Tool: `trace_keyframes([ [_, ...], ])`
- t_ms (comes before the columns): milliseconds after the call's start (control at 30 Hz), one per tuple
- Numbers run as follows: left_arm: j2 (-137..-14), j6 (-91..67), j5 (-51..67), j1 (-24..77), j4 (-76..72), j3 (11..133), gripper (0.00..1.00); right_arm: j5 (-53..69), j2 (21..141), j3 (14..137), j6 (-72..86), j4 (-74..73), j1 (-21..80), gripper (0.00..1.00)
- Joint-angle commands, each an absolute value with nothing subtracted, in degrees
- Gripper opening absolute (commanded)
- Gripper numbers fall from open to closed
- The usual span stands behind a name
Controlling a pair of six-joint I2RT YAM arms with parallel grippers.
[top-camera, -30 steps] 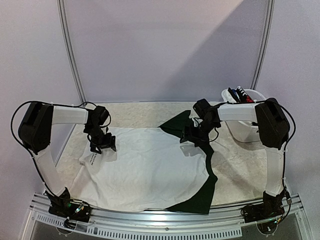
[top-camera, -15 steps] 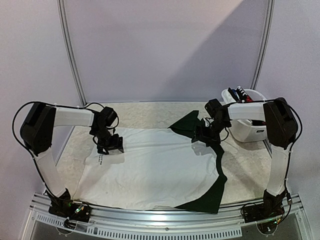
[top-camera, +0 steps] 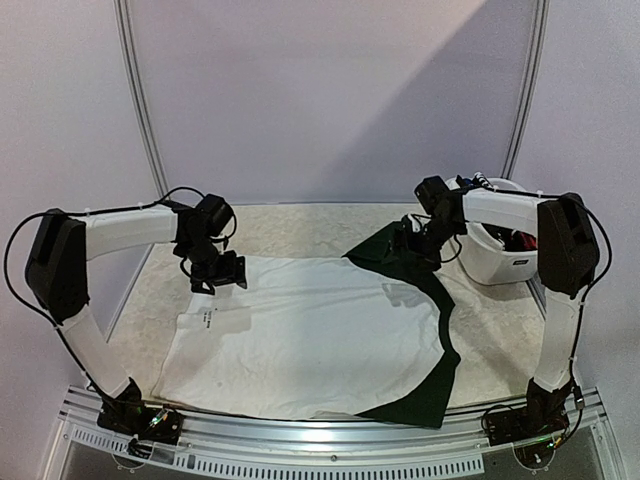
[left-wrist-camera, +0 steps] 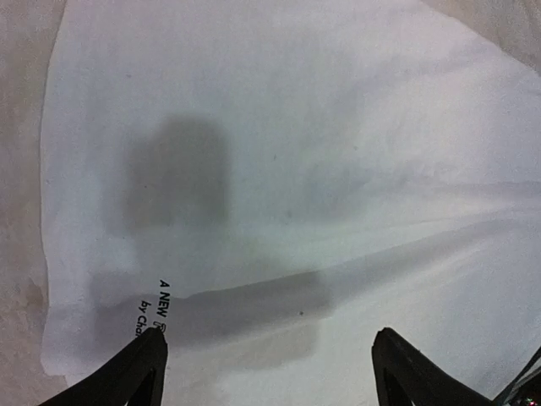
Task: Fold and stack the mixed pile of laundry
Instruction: Adjust the flattened T-shirt at the center of the board.
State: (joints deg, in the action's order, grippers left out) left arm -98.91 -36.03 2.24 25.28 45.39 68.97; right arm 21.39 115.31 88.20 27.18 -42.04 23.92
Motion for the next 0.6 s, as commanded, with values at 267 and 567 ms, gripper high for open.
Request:
trace_keyframes([
  [267, -89.87, -22.77, -0.66, 18.87, 56.70, 72.25, 0.87, 22.23, 121.08, 96.11, 56.95, -33.79, 23.60, 0.84],
  [567, -85.44, -19.27, 1.69, 17.50, 57.28, 70.41, 0.87, 17.79, 123.93, 96.64, 64.00, -31.72, 23.63, 0.69],
])
